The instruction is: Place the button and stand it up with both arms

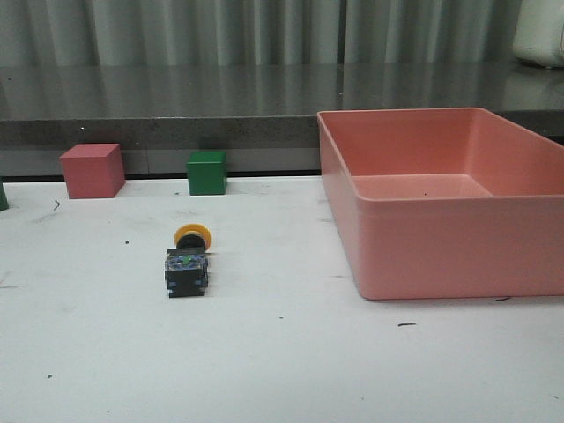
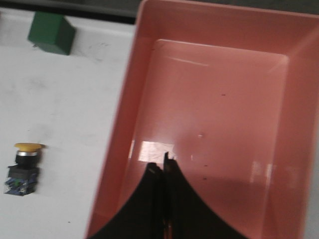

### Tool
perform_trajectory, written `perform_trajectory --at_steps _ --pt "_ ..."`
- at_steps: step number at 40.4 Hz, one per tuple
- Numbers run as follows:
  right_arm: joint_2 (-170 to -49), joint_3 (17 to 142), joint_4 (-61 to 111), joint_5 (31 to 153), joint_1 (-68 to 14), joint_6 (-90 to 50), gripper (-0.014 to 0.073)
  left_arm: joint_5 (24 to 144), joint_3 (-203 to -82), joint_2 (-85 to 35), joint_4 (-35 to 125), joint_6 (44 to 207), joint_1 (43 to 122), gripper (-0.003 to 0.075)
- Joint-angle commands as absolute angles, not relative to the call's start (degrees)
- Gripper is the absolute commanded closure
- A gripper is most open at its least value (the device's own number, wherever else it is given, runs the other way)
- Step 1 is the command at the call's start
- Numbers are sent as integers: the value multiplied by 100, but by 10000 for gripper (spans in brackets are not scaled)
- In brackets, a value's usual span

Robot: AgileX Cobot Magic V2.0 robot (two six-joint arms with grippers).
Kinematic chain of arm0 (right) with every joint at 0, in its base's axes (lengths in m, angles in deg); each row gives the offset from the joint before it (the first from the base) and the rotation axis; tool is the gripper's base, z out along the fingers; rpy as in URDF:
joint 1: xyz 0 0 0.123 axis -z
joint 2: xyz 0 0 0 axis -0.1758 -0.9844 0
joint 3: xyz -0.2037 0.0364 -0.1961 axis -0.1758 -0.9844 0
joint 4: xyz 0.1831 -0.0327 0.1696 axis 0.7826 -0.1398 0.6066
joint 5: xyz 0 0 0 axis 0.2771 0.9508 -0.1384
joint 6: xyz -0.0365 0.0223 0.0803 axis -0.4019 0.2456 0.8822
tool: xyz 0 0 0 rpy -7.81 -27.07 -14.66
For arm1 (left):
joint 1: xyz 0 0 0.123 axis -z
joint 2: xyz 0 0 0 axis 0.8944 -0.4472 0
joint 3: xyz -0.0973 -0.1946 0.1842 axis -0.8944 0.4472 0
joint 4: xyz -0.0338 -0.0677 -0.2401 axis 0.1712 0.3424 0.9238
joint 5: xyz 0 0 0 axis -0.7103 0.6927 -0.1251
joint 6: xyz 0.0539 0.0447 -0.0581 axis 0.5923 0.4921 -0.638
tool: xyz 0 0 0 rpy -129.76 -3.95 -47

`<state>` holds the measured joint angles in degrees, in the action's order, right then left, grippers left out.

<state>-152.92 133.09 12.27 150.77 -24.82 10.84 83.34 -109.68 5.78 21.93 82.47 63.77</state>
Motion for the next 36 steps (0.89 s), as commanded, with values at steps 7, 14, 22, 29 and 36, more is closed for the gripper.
perform_trajectory --at_steps 7,14,22,29,36 --pt "-14120 12175 1215 15390 -1735 761 654 7908 -11161 510 2245 8176 6389 173" --pt "-13146 10594 1215 14619 -1699 606 654 7908 -11161 510 2245 8176 6389 174" --pt "-11844 8492 1221 13206 -1709 596 654 7908 -11161 510 2245 8176 6389 174" --pt "-10495 6724 1107 11657 -1709 591 654 7908 -11161 510 2245 8176 6389 173" --pt "-9296 5334 1083 10659 -1709 591 654 7908 -11161 510 2245 8176 6389 174"
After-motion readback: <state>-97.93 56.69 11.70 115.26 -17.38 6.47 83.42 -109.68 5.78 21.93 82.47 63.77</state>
